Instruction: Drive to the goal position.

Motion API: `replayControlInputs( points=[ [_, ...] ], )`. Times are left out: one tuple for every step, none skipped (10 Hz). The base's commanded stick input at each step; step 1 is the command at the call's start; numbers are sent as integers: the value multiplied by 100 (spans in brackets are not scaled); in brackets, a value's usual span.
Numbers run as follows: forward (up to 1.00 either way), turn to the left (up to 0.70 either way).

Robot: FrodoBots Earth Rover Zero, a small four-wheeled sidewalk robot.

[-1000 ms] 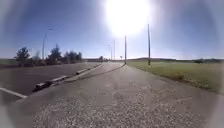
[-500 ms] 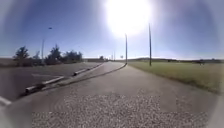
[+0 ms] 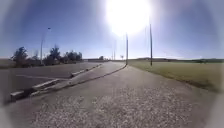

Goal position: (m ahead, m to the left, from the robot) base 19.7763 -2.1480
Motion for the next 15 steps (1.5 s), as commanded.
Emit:
replayControlInputs(
  points=[
    [100,0],
    [100,0],
    [100,0],
    [100,0],
    [100,0],
    [100,0],
    [100,0],
    [100,0],
    [100,0],
    [100,0],
    [100,0],
    [100,0],
    [100,0],
    [100,-8],
    [100,-24]
  ],
)
